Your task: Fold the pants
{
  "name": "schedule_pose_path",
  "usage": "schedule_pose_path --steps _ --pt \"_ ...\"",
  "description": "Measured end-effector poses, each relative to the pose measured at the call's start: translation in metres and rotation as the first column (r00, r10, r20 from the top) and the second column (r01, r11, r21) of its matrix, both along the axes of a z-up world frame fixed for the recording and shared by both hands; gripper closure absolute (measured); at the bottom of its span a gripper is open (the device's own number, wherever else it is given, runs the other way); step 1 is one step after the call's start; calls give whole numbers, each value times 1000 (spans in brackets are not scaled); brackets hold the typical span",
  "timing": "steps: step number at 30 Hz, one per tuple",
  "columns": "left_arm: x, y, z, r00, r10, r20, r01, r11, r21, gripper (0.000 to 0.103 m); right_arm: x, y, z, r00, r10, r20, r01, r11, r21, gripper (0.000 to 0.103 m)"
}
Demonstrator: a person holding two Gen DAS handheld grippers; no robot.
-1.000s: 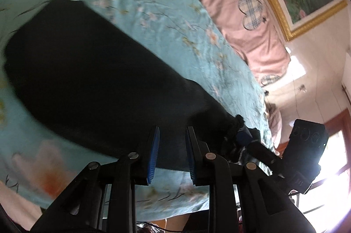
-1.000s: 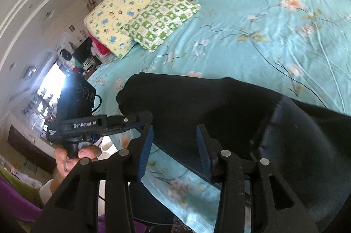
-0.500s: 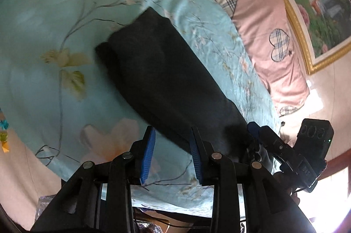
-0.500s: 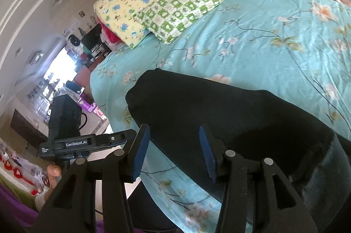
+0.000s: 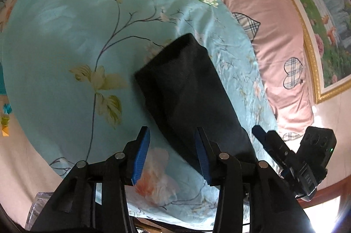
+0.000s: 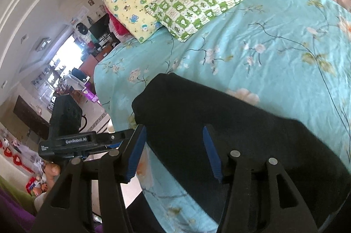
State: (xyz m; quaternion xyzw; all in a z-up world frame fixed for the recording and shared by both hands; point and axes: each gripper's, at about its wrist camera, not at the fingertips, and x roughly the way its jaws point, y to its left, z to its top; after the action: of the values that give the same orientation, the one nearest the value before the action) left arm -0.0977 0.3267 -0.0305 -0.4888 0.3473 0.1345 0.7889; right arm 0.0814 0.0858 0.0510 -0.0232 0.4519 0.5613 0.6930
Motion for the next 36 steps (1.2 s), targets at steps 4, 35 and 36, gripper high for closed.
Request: schedule_pose_path --steps 4,35,36 --pt "5 6 -5 1000 17 -12 -17 1000 9 54 13 23 -2 999 35 -2 -35 999 -14 47" --pt "28 21 -28 999 39 -34 -39 999 -17 78 26 177 -48 879 475 45 -439 842 -314 73" --pt "29 21 -25 999 37 -30 -37 999 -14 80 26 174 -46 883 467 44 -433 847 -307 77"
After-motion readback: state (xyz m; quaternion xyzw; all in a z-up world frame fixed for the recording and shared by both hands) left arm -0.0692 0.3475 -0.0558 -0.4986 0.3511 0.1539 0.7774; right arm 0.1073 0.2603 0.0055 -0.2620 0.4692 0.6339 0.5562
